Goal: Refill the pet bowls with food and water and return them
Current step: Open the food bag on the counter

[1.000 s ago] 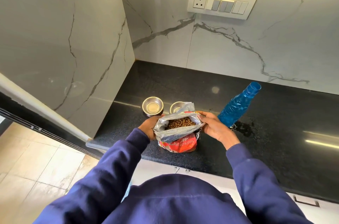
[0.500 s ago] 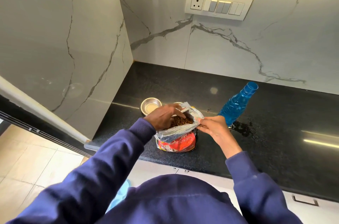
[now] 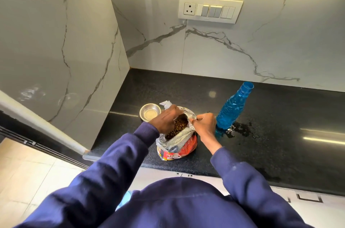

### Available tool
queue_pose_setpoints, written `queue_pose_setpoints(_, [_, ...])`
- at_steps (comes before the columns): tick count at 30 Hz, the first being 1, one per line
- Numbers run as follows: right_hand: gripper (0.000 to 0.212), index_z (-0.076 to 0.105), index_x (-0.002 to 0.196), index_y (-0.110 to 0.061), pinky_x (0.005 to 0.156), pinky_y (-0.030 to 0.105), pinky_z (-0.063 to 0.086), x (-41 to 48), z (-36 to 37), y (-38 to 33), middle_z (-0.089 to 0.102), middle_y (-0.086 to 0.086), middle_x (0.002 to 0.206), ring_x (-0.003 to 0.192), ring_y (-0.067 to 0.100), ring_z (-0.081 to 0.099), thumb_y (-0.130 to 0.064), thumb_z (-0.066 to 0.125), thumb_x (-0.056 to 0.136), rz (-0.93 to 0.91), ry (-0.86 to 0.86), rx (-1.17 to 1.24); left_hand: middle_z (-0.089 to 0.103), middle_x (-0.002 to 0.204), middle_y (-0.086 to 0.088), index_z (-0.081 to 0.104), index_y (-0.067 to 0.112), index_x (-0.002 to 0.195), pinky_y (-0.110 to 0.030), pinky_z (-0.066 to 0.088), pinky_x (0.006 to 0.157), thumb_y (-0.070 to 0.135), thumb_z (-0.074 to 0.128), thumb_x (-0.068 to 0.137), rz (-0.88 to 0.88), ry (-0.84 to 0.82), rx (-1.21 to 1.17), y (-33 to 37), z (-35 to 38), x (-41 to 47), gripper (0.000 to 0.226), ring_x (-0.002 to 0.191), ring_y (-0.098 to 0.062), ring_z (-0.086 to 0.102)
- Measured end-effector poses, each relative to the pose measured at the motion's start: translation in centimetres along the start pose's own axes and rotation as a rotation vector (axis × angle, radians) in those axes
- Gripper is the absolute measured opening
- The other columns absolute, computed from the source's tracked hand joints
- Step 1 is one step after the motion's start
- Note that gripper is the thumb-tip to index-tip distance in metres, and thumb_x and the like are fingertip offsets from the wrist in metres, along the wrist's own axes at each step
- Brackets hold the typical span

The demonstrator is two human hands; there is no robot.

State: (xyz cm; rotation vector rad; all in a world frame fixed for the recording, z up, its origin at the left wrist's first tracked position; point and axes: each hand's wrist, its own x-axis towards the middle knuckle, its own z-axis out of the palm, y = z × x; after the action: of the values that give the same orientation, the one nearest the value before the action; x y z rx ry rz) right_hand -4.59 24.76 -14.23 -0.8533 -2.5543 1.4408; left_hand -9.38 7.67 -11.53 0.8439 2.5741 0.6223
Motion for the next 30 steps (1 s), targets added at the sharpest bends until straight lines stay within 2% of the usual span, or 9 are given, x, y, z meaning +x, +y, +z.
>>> queue_pose_setpoints(3, [0.007, 0.079, 0.076, -0.008, 0.064, 0.025, 0.053, 0.4, 0.1, -0.1, 0.07, -0.005, 0.068, 0.065, 0.01, 0.06, -0.004, 0.084, 0.077, 0.139, 0.021, 0.124, 0.048, 0.143, -0.015, 0.048, 0.016, 0.149, -0.025, 0.037, 0.105, -0.009, 0.05, 0.09, -0.033, 0.026, -0.035, 0.0, 0.3, -0.6, 0.064, 0.135, -0.029, 0.047])
queue_pose_setpoints(5, [0.006, 0.077, 0.087, 0.001, 0.067, 0.029, 0.053, 0.6, 0.2, 0.2, 0.069, 0.002, 0.073, 0.073, 0.018, 0.063, 0.005, 0.075, 0.084, 0.281, -0.033, 0.317, 0.046, 0.15, -0.014, 0.045, 0.023, 0.153, -0.035, 0.037, 0.115, -0.009, 0.051, 0.092, -0.028, 0.058, -0.033, -0.1, 0.5, -1.2, 0.069, 0.142, -0.03, 0.044])
queue_pose_setpoints(9, [0.029, 0.065, 0.07, 0.0, 0.058, 0.031, 0.049, 1.2, -0.2, 0.9, 0.06, 0.01, 0.073, 0.064, 0.021, 0.054, 0.018, 0.054, 0.091, 0.45, -0.235, 0.532, 0.052, 0.149, -0.015, 0.057, 0.027, 0.145, -0.043, 0.037, 0.116, -0.01, 0.049, 0.092, 0.032, 0.131, 0.034, -0.6, 0.6, -2.1, 0.065, 0.138, -0.032, 0.047])
queue_pose_setpoints(14, [0.015, 0.068, 0.084, 0.001, 0.078, 0.043, 0.048, 1.8, -1.3, 0.9, 0.065, 0.017, 0.083, 0.071, 0.025, 0.059, -0.003, 0.062, 0.098, 0.465, -0.352, 0.479, 0.067, 0.135, -0.009, 0.072, 0.018, 0.13, -0.036, 0.044, 0.112, -0.006, 0.051, 0.094, -0.093, 0.182, -0.128, -1.4, -0.3, -1.8, 0.048, 0.129, -0.025, 0.059])
queue_pose_setpoints(17, [0.028, 0.069, 0.093, 0.002, 0.081, 0.042, 0.048, 1.5, -1.9, 1.1, 0.072, 0.017, 0.087, 0.08, 0.029, 0.065, -0.025, 0.065, 0.099, 0.382, -0.44, 0.436, 0.074, 0.125, -0.01, 0.08, 0.013, 0.115, -0.035, 0.055, 0.101, -0.004, 0.06, 0.093, -0.193, 0.231, -0.3, -1.8, -1.4, -1.4, 0.034, 0.12, -0.026, 0.067])
queue_pose_setpoints(21, [0.045, 0.069, 0.102, -0.004, 0.097, 0.043, 0.048, 1.4, -3.2, 1.6, 0.072, 0.016, 0.115, 0.11, 0.028, 0.064, -0.048, 0.073, 0.089, 0.128, -0.528, 0.213, 0.073, 0.127, -0.013, 0.079, 0.005, 0.114, -0.038, 0.055, 0.105, -0.022, 0.049, 0.086, -0.23, 0.233, -0.366, -1.6, -1.7, -1.5, 0.049, 0.124, -0.026, 0.065])
queue_pose_setpoints(25, [0.049, 0.054, 0.081, -0.022, 0.058, 0.032, 0.04, 1.6, -3.7, 2.1, 0.056, -0.006, 0.077, 0.067, 0.013, 0.053, -0.067, 0.073, 0.079, -0.276, -0.448, -0.387, 0.068, 0.133, -0.013, 0.072, 0.009, 0.127, -0.042, 0.053, 0.106, -0.001, 0.059, 0.097, -0.183, 0.214, -0.257, 0.1, -0.2, -2.1, 0.035, 0.125, -0.028, 0.063])
queue_pose_setpoints(27, [0.059, 0.04, 0.069, -0.021, 0.051, 0.032, 0.028, 1.1, -3.0, 2.0, 0.041, -0.007, 0.064, 0.054, 0.012, 0.037, -0.074, 0.063, 0.083, -0.347, -0.367, -0.562, 0.059, 0.141, -0.015, 0.059, 0.013, 0.142, -0.043, 0.046, 0.112, 0.004, 0.063, 0.091, -0.205, 0.127, -0.152, 1.0, 0.9, -2.4, 0.051, 0.132, -0.031, 0.055])
queue_pose_setpoints(30, [0.058, 0.039, 0.066, -0.018, 0.047, 0.029, 0.029, 1.5, -2.7, 2.0, 0.039, -0.004, 0.06, 0.05, 0.013, 0.034, -0.069, 0.049, 0.092, -0.391, -0.391, -0.6, 0.043, 0.154, -0.011, 0.04, 0.019, 0.154, -0.045, 0.033, 0.123, 0.017, 0.079, 0.082, -0.222, 0.026, -0.069, 1.0, 1.6, -3.2, 0.081, 0.144, -0.03, 0.041])
